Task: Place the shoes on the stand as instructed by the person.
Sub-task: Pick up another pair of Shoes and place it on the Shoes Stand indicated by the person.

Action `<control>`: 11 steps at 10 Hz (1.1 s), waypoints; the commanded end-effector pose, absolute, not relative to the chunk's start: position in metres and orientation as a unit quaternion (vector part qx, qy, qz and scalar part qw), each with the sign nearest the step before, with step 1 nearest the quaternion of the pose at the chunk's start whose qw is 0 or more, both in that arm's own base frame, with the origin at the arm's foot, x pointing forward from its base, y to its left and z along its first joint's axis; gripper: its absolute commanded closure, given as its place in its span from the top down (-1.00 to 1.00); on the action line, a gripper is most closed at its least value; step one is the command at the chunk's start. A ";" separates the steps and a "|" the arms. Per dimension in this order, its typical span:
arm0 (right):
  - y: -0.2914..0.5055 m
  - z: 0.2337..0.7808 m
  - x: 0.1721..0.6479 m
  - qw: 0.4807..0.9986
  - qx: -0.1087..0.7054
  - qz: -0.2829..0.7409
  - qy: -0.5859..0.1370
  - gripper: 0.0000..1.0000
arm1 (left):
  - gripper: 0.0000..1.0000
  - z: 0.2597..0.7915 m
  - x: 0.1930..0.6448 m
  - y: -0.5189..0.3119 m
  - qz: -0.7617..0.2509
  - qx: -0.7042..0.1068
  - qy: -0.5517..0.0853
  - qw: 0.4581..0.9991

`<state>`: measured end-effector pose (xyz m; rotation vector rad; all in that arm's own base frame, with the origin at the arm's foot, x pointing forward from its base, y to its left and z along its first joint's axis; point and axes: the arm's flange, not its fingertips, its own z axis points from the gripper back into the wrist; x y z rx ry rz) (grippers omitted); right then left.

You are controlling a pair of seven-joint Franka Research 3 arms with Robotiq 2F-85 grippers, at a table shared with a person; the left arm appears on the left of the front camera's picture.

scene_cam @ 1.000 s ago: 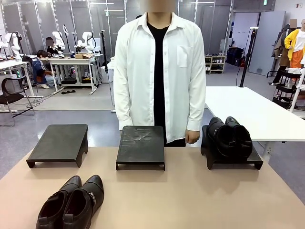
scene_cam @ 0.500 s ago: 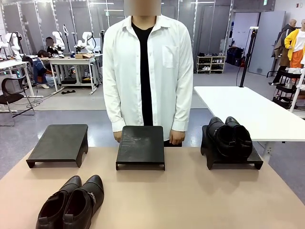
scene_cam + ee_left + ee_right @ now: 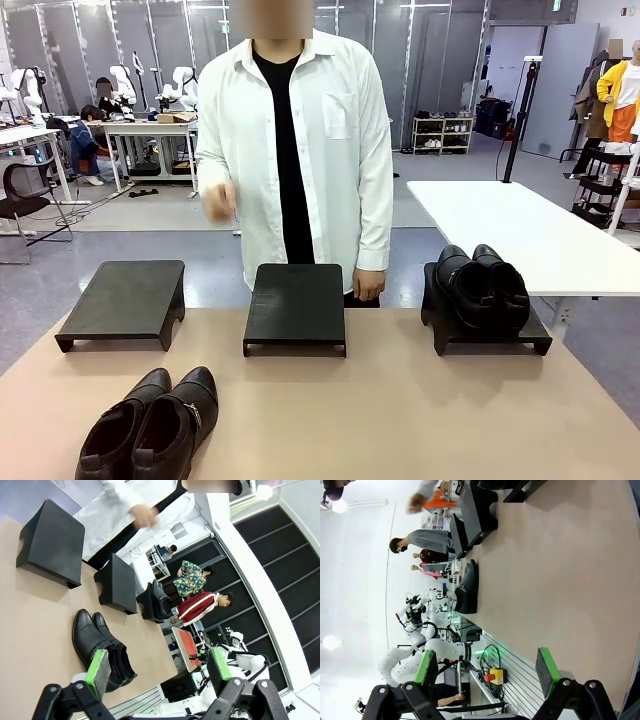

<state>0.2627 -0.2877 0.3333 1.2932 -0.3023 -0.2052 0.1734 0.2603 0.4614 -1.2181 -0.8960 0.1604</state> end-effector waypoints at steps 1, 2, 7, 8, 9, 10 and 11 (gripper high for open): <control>-0.285 0.336 0.259 0.787 0.594 -0.091 -0.141 1.00 | 1.00 0.462 0.175 0.263 0.063 -0.553 -0.414 0.720; -0.285 0.336 0.259 0.787 0.594 -0.091 -0.141 1.00 | 1.00 0.462 0.175 0.263 0.063 -0.553 -0.414 0.720; -0.285 0.336 0.259 0.787 0.594 -0.091 -0.141 1.00 | 1.00 0.462 0.175 0.263 0.063 -0.553 -0.414 0.720; -0.285 0.336 0.259 0.787 0.594 -0.091 -0.141 1.00 | 1.00 0.462 0.175 0.263 0.063 -0.553 -0.414 0.720; -0.285 0.336 0.259 0.787 0.594 -0.091 -0.141 1.00 | 1.00 0.462 0.175 0.263 0.063 -0.553 -0.414 0.720; -0.285 0.336 0.259 0.787 0.594 -0.091 -0.141 1.00 | 1.00 0.462 0.175 0.263 0.063 -0.553 -0.414 0.720; -0.285 0.336 0.259 0.787 0.594 -0.091 -0.141 1.00 | 1.00 0.461 0.173 0.260 0.073 -0.552 -0.406 0.725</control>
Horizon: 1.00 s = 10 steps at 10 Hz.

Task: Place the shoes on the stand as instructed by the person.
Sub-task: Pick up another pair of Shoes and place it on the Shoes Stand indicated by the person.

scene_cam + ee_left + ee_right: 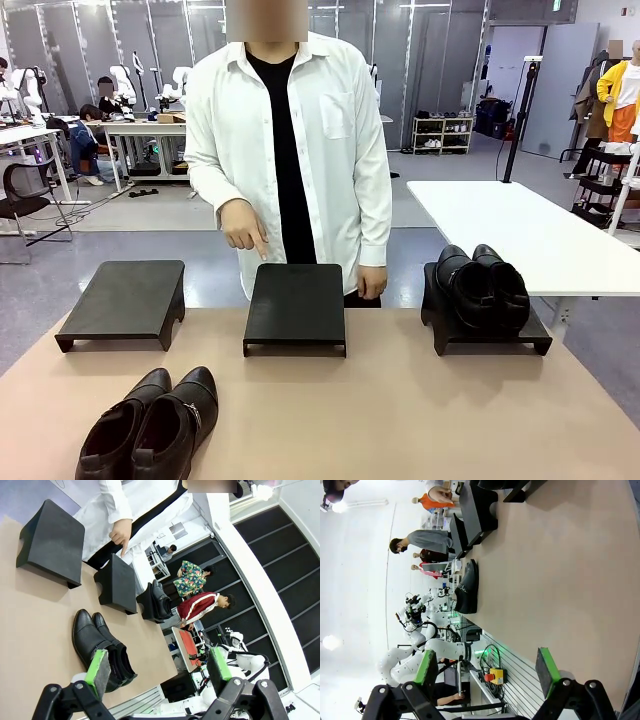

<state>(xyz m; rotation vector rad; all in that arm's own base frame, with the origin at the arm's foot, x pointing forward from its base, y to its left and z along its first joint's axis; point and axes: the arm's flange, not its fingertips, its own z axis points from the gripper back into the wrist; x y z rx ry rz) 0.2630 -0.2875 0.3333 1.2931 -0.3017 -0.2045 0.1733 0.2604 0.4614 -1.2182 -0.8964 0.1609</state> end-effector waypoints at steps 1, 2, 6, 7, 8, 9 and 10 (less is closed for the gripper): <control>-0.285 0.336 0.259 0.787 0.594 -0.091 -0.141 1.00 | 1.00 0.470 0.179 0.248 0.062 -0.552 -0.394 0.732; -0.285 0.336 0.259 0.787 0.594 -0.091 -0.141 1.00 | 1.00 0.485 0.189 0.229 0.064 -0.548 -0.365 0.750; -0.285 0.336 0.259 0.787 0.594 -0.091 -0.141 1.00 | 1.00 0.526 0.230 0.123 0.029 -0.457 -0.238 0.857; -0.285 0.336 0.259 0.787 0.594 -0.091 -0.141 1.00 | 1.00 0.527 0.241 0.095 0.020 -0.429 -0.217 0.877; -0.285 0.336 0.259 0.787 0.594 -0.091 -0.141 1.00 | 1.00 0.523 0.251 0.069 0.017 -0.405 -0.192 0.894; -0.285 0.336 0.259 0.787 0.594 -0.091 -0.141 1.00 | 1.00 0.520 0.258 0.045 0.020 -0.390 -0.169 0.905; -0.285 0.336 0.259 0.787 0.594 -0.091 -0.141 1.00 | 1.00 0.513 0.266 0.019 0.014 -0.365 -0.143 0.920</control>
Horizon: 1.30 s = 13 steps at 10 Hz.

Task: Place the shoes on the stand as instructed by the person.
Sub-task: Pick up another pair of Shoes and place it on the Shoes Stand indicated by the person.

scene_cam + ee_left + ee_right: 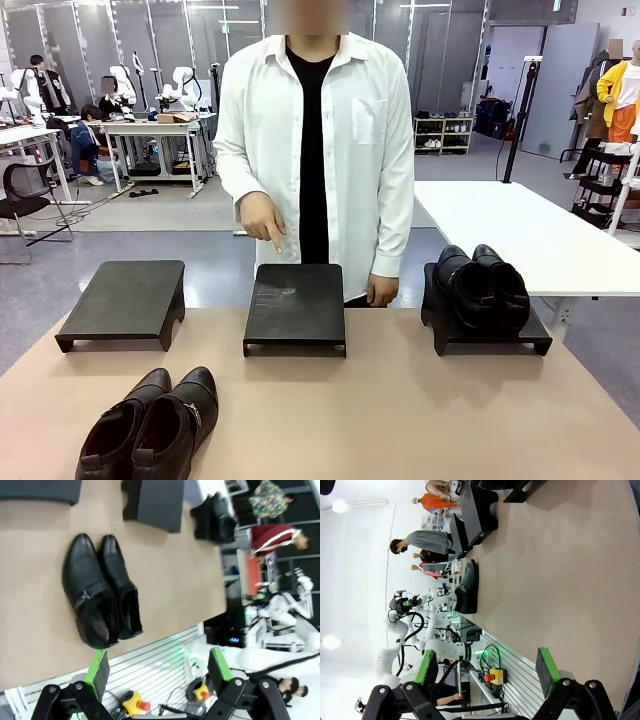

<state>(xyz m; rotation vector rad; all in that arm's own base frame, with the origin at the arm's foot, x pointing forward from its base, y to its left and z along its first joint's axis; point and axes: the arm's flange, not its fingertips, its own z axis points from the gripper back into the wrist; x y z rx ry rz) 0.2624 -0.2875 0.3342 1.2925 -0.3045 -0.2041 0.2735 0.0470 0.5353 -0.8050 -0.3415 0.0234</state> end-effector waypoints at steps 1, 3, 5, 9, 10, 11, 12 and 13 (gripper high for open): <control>-0.285 0.336 0.259 0.787 0.594 -0.091 -0.141 1.00 | 1.00 0.510 0.271 0.004 0.004 -0.350 -0.126 0.928; -0.285 0.336 0.259 0.787 0.594 -0.091 -0.141 1.00 | 1.00 0.499 0.282 -0.034 -0.014 -0.304 -0.089 0.948; -0.285 0.336 0.259 0.787 0.594 -0.091 -0.141 1.00 | 1.00 0.485 0.288 -0.061 -0.020 -0.265 -0.061 0.962; -0.285 0.336 0.259 0.787 0.594 -0.091 -0.141 1.00 | 1.00 0.439 0.308 -0.101 -0.010 -0.179 -0.034 0.983; -0.285 0.336 0.259 0.787 0.594 -0.091 -0.141 1.00 | 1.00 0.426 0.314 -0.108 0.004 -0.166 -0.044 0.985; -0.285 0.336 0.259 0.787 0.594 -0.091 -0.141 1.00 | 1.00 0.418 0.318 -0.111 0.008 -0.163 -0.044 0.986; -0.285 0.336 0.259 0.787 0.594 -0.091 -0.141 1.00 | 1.00 0.409 0.318 -0.114 0.003 -0.157 -0.042 0.987; -0.285 0.336 0.259 0.787 0.594 -0.091 -0.141 1.00 | 1.00 0.401 0.319 -0.117 0.002 -0.153 -0.041 0.987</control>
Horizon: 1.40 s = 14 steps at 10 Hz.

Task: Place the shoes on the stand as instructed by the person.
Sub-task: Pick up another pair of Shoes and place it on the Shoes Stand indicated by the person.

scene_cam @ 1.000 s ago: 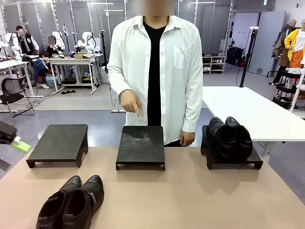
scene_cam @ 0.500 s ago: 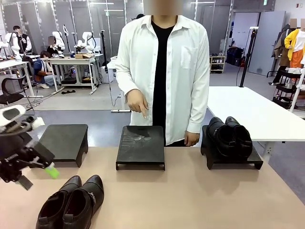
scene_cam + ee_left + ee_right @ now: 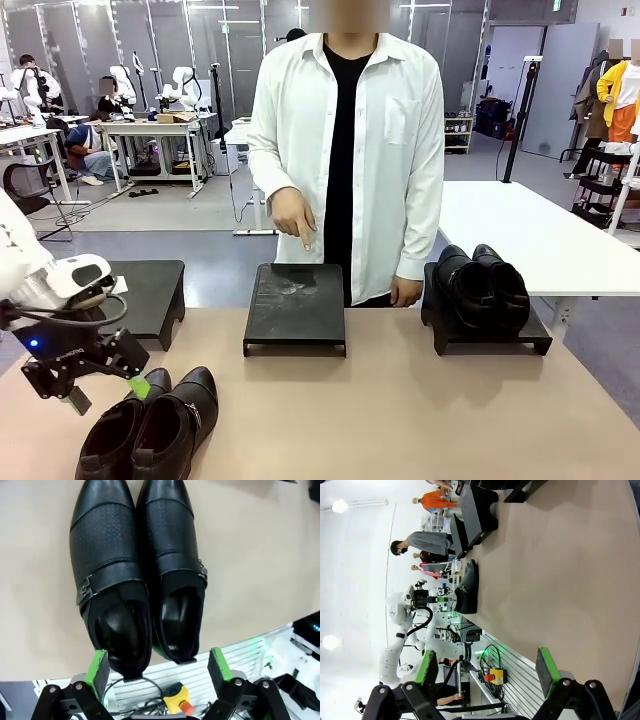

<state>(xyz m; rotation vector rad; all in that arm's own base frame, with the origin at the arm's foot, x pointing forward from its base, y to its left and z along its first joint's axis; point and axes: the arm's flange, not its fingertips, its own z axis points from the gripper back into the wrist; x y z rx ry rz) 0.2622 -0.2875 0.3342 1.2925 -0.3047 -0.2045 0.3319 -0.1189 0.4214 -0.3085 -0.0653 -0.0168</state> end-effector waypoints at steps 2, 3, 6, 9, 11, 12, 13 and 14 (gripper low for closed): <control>-0.285 0.336 0.259 0.787 0.594 -0.091 -0.141 1.00 | 1.00 0.381 0.322 -0.120 0.004 -0.132 -0.053 0.990; -0.285 0.336 0.259 0.787 0.594 -0.091 -0.141 1.00 | 1.00 0.373 0.322 -0.122 0.004 -0.126 -0.055 0.990; -0.285 0.336 0.259 0.787 0.594 -0.091 -0.141 1.00 | 1.00 0.350 0.319 -0.131 0.004 -0.111 -0.049 0.993; -0.285 0.336 0.259 0.787 0.594 -0.091 -0.141 1.00 | 1.00 0.334 0.316 -0.134 0.014 -0.098 -0.045 0.994; -0.285 0.336 0.259 0.787 0.594 -0.091 -0.141 1.00 | 1.00 0.326 0.309 -0.138 0.011 -0.095 -0.029 0.995; -0.285 0.336 0.259 0.787 0.594 -0.091 -0.141 1.00 | 0.38 0.327 0.307 -0.139 0.010 -0.098 -0.024 0.995; -0.285 0.336 0.259 0.787 0.594 -0.091 -0.141 1.00 | -0.20 0.330 0.308 -0.139 0.009 -0.102 -0.033 0.994; -0.285 0.336 0.259 0.787 0.594 -0.091 -0.141 1.00 | -0.81 0.333 0.309 -0.139 0.010 -0.103 -0.034 0.994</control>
